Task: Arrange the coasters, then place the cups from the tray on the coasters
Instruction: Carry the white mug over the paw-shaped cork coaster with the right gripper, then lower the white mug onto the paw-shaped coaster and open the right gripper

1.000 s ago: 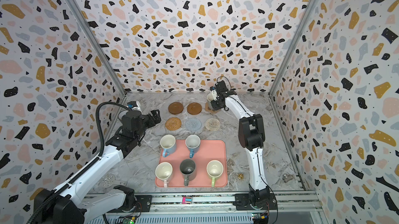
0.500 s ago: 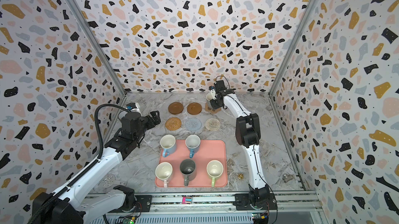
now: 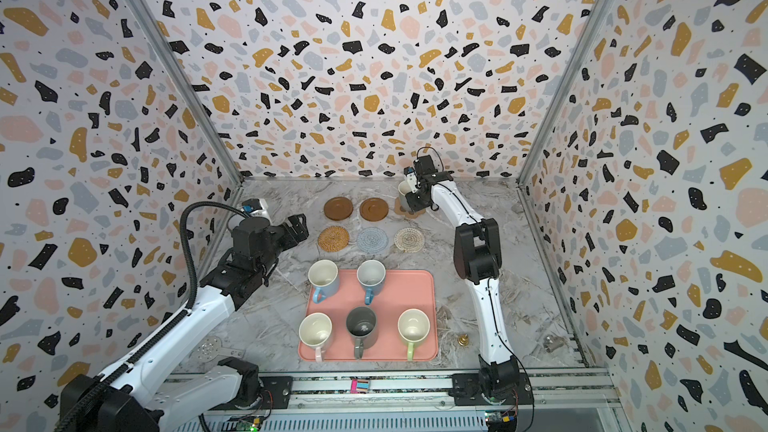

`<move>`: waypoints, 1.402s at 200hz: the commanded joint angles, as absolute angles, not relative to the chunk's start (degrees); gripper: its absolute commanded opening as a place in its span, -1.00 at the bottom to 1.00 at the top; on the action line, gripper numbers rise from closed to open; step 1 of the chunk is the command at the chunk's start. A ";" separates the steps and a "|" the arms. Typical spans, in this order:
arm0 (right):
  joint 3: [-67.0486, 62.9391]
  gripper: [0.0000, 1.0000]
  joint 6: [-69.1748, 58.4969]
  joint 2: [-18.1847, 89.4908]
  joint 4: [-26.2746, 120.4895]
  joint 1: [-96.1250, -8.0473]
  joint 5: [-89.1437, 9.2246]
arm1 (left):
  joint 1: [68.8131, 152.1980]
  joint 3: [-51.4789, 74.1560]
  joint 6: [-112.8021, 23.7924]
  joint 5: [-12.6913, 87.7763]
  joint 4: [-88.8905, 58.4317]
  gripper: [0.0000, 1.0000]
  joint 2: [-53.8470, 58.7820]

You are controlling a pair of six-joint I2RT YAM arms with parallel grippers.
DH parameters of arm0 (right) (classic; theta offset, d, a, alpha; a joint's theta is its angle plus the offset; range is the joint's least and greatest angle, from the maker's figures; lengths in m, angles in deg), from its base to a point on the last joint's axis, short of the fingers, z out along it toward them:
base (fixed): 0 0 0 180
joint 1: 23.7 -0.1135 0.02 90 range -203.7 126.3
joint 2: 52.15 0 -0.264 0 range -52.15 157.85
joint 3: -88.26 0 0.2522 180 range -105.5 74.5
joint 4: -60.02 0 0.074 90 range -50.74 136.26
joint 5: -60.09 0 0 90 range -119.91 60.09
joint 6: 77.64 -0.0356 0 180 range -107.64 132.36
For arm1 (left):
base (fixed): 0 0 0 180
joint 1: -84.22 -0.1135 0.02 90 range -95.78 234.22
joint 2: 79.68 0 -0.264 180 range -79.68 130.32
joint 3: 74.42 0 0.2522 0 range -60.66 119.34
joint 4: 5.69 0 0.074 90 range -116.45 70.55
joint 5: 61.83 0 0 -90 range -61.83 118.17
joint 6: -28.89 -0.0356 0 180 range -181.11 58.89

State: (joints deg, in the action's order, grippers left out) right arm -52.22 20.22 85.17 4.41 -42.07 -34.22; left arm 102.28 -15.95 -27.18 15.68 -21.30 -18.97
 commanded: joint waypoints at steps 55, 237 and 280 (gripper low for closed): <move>-54.53 -0.58 20.62 83.91 4.63 -41.90 -34.21 | 102.48 -16.71 -26.75 15.42 -20.42 0.99 -20.17; -49.61 0.07 19.49 74.89 4.48 -41.90 -34.56 | 102.50 -16.54 -26.75 15.01 -20.33 0.99 -21.10; -48.91 0.11 18.63 71.18 3.29 -41.90 -34.74 | 102.49 -15.74 -27.08 14.96 -20.09 0.99 -20.73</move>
